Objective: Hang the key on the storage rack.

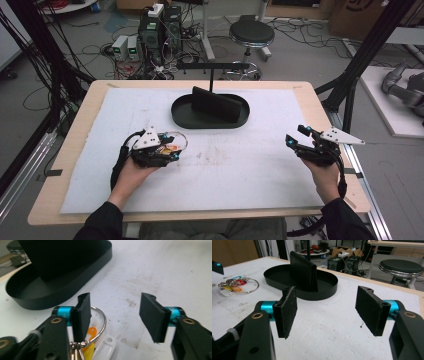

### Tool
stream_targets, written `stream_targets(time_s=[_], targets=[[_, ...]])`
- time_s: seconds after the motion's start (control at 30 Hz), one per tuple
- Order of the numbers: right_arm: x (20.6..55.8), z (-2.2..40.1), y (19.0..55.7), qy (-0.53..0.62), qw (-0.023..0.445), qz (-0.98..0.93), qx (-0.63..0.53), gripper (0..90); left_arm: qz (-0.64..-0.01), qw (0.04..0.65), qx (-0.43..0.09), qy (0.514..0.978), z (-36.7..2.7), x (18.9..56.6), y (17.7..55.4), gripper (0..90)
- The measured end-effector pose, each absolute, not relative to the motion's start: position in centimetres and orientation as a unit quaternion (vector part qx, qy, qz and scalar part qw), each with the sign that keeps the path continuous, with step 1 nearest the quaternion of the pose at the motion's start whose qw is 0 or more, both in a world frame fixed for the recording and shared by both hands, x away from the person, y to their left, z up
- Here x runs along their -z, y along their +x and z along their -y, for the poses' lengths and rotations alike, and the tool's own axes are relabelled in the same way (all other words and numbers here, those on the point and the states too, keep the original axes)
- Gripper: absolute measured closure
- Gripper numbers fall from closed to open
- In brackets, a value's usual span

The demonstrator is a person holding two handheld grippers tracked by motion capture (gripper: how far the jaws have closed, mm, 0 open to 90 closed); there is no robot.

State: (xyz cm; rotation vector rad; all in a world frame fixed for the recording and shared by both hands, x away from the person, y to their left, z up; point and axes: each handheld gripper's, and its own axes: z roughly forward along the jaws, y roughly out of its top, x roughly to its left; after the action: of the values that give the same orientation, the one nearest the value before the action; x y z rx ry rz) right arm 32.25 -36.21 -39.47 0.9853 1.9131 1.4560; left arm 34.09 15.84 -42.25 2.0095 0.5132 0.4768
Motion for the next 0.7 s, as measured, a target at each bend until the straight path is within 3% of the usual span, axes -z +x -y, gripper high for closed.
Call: stream_targets(time_s=[0.7], targets=[[39.6, 35.4, 33.1, 0.357, 0.265, -0.713, -0.543, 35.0, -0.187, 0.372, -0.224, 0.881, -13.3, 43.6, 35.7, 61.9]])
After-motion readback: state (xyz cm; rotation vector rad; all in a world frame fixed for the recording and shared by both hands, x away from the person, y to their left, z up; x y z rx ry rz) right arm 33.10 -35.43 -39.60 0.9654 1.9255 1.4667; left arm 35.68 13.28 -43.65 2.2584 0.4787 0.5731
